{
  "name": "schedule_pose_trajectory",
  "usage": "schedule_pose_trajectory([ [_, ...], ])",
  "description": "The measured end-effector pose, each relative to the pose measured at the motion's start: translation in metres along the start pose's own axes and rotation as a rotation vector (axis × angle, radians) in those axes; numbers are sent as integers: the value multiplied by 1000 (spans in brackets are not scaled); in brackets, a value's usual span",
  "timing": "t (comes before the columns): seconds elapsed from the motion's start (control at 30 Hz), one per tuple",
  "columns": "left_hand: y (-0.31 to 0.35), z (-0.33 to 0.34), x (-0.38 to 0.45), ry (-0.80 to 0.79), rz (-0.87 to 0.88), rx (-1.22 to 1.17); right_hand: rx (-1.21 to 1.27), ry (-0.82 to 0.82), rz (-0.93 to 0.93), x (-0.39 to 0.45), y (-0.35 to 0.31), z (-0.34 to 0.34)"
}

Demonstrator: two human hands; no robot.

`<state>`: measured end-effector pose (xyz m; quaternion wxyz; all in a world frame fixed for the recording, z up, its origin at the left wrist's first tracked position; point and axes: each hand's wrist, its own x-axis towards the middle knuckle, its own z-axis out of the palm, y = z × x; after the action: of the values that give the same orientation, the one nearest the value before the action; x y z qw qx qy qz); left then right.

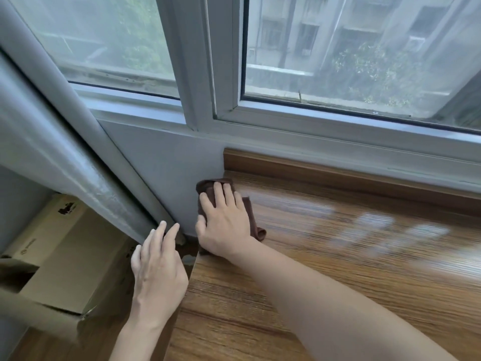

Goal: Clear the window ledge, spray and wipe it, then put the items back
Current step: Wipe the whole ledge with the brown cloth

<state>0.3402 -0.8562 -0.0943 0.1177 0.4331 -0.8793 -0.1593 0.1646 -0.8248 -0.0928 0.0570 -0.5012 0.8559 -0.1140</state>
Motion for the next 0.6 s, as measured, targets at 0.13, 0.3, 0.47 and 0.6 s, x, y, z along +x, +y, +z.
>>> schedule_pose_trajectory([
  [0.13,4,-4,-2,4,-3,-22,-14,20,-118,-37,12,-9],
  [0.3,19,-5,-4,4,3,-52,-56,-85,-523,-100,42,-25],
  [0.47,39,-3,-4,-35,43,-49,-90,-266,-789,-146,94,-40],
  [0.6,69,2,-13,-69,113,-56,-101,-330,-711,-174,143,-66],
])
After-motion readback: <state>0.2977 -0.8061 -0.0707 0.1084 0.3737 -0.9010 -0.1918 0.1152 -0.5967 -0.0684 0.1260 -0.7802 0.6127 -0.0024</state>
